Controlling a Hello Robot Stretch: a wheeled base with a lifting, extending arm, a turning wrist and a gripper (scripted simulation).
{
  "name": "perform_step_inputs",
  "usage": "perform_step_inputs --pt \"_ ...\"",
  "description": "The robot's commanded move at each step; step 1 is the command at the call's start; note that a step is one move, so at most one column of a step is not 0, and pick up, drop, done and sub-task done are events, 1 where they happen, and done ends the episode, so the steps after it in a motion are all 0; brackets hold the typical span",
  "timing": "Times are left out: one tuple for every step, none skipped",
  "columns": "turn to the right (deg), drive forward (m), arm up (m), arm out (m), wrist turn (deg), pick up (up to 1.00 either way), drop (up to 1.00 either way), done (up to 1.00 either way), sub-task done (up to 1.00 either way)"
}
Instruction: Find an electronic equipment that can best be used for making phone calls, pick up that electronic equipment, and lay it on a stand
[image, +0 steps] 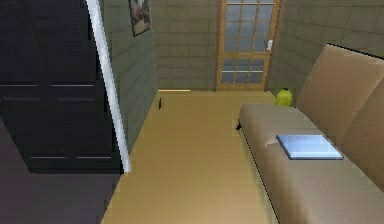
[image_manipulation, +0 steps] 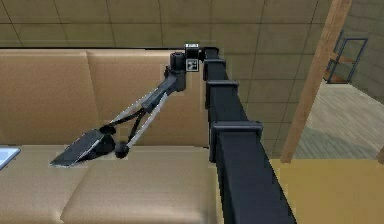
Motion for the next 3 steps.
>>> perform_step_inputs --pt "0.0 0.0 0.0 -0.4 0.0 0.0 0.0 0.0 0.0" --pt "45.0 0.0 0.0 0.0 0.0 0.0 0.0 0.0 0.0" --pt "45.0 0.0 0.0 0.0 0.0 0.0 0.0 0.0 0.0"
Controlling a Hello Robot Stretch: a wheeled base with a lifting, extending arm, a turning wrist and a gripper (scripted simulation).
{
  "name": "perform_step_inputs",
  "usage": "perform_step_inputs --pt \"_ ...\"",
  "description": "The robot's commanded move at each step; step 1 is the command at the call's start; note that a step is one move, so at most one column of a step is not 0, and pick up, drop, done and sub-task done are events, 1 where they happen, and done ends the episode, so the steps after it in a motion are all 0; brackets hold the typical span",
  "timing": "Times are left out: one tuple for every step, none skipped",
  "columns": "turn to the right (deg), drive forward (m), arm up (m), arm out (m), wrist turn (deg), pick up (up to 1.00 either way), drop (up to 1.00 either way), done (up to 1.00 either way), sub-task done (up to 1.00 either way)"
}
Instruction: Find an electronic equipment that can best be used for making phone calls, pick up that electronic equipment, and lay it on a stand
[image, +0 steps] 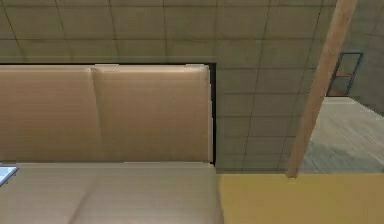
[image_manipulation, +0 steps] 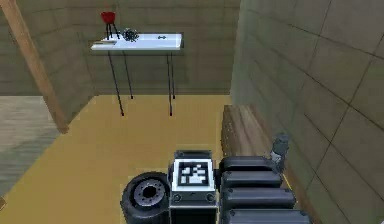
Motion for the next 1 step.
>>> perform_step_inputs --pt "42.0 0.0 0.0 0.0 0.0 0.0 0.0 0.0 0.0"
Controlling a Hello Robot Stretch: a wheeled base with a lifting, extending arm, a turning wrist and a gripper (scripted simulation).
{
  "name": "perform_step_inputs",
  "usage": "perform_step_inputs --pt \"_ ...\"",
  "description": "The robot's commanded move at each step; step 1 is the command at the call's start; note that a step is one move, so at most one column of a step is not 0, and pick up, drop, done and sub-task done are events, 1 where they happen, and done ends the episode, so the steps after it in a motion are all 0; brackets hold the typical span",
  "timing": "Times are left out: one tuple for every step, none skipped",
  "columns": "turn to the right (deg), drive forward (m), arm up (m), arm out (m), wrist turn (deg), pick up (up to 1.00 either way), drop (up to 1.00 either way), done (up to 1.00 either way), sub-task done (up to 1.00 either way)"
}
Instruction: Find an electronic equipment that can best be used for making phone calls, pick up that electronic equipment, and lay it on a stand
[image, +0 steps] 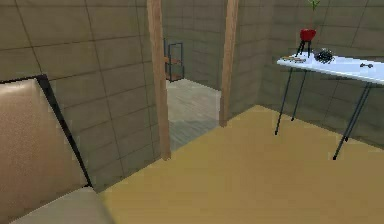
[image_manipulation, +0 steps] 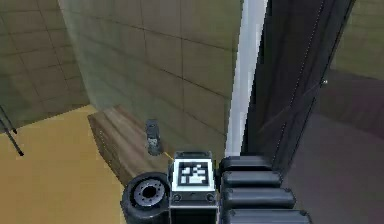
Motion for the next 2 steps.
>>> perform_step_inputs --pt "0.0 0.2 0.0 0.0 0.0 0.0 0.0 0.0 0.0" --pt "45.0 0.0 0.0 0.0 0.0 0.0 0.0 0.0 0.0"
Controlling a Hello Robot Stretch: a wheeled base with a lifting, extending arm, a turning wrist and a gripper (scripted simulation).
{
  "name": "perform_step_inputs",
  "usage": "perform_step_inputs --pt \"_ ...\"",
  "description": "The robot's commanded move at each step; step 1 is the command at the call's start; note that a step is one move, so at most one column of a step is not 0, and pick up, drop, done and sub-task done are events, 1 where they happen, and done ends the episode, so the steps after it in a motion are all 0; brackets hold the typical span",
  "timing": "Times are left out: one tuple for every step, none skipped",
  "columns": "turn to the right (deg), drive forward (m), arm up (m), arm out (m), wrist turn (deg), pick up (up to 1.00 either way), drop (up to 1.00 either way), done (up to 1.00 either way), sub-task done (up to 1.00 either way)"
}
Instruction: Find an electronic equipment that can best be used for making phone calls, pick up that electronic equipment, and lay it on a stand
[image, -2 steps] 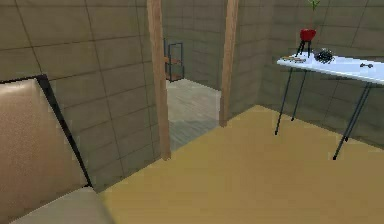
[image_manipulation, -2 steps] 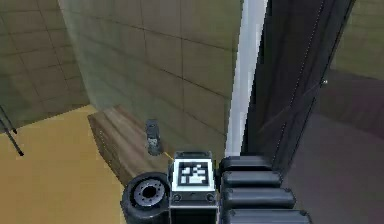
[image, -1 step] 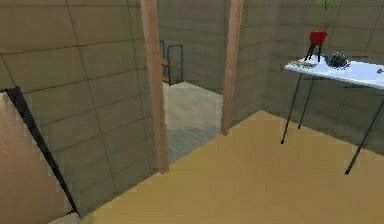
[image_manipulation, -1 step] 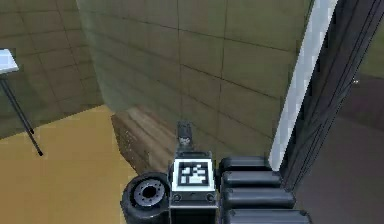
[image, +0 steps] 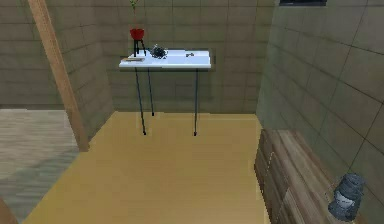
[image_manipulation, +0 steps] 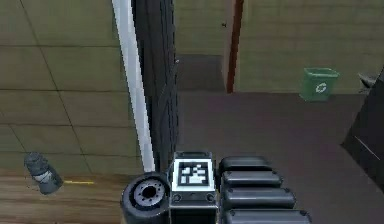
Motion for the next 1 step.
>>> perform_step_inputs --pt "9.0 0.0 0.0 0.0 0.0 0.0 0.0 0.0 0.0"
